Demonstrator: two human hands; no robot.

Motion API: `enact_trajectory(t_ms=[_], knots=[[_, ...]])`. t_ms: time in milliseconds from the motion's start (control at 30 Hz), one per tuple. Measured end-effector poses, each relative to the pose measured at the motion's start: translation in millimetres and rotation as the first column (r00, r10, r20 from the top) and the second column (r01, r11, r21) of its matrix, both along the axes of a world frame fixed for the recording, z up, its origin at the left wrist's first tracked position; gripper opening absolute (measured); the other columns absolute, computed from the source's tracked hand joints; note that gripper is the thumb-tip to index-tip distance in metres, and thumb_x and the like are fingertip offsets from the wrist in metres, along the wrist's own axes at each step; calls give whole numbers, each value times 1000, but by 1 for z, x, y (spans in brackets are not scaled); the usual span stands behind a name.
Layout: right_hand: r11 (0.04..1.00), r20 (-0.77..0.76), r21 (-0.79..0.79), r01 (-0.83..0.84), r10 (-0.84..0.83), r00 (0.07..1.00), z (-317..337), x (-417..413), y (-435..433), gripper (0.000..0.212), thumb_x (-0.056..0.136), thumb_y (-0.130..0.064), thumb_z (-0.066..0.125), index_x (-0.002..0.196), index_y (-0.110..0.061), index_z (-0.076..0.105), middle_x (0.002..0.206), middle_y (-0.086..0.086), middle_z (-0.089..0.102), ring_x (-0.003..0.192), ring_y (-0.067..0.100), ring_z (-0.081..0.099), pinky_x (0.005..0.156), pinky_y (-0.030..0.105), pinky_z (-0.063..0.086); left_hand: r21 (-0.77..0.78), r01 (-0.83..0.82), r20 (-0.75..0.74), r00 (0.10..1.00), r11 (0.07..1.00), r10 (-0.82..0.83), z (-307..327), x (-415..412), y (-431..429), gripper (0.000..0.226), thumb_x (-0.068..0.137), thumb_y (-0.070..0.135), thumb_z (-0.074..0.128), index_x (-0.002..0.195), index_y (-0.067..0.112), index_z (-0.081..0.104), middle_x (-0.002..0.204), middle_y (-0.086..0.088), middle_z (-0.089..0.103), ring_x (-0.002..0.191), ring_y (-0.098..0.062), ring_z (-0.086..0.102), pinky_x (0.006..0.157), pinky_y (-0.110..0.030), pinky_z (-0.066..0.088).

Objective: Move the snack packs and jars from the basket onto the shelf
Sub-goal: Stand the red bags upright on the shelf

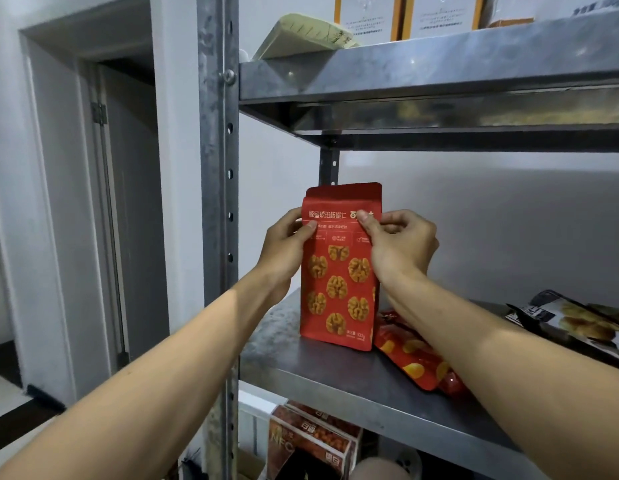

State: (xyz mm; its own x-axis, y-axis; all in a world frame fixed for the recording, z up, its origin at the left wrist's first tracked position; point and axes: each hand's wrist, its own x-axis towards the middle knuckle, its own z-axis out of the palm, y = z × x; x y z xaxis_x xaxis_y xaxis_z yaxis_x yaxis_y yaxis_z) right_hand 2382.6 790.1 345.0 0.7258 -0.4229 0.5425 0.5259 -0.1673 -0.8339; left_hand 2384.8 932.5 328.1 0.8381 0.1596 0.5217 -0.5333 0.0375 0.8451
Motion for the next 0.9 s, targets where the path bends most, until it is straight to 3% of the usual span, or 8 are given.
enact_trajectory(t_ms=[133,300,433,500,567,633,733,900], knots=[[986,-65,-159,-54,45,997,-18,1,-3,36,81,-45,75,68,-13,63,73,-4,70,69,10,69,65,27,57,4,-23,-99,995,1000,23,-15,-5,3,19,98,23,52,116,28,59,95,4,68,74,1,68,62,-18,52],[898,-351,-377,-228,89,932,-58,0,-18,45,70,-51,81,60,-12,62,70,-5,73,66,10,71,61,26,57,123,-2,-289,957,992,37,-38,-11,6,37,100,48,38,117,22,58,100,5,66,88,-10,65,74,-31,51],[806,-406,-474,-354,157,900,-75,4,-22,20,79,-34,79,72,-16,73,78,-9,74,75,7,71,76,28,58,165,28,-333,943,986,29,-54,-10,8,37,99,52,37,110,27,60,91,14,70,82,-2,67,71,-26,49],[749,-403,-536,-389,177,898,-75,3,-22,14,86,-30,74,74,-23,69,79,-13,71,80,9,69,71,18,54,182,12,-347,936,983,52,-60,-7,12,37,97,54,40,111,25,59,100,10,68,90,-6,65,75,-28,49],[694,-398,-601,-397,170,901,-76,0,-22,8,90,-30,69,90,-23,71,83,-14,67,81,8,64,60,7,44,212,-3,-360,929,977,81,-67,-5,16,37,94,58,43,107,28,59,105,11,69,97,-9,66,86,-33,50],[651,-401,-640,-408,169,900,-78,-1,-22,19,92,-31,66,107,-20,70,91,-12,66,83,6,61,59,3,38,253,-12,-374,921,967,109,-74,-4,20,38,90,62,45,105,30,58,108,13,69,101,-9,65,93,-37,48],[593,-408,-688,-418,161,899,-78,-2,-22,25,94,-31,63,114,-18,69,105,-8,69,96,11,64,73,12,44,281,-6,-405,906,960,125,-79,-6,22,43,87,68,44,108,32,53,113,12,65,103,-8,61,89,-36,45],[487,-422,-754,-440,154,893,-75,-3,-26,24,97,-31,58,114,-19,69,112,-4,70,104,18,65,91,27,50,406,12,-333,933,914,135,-79,-6,20,59,76,77,46,120,38,57,117,17,66,109,-10,62,104,-40,44]])
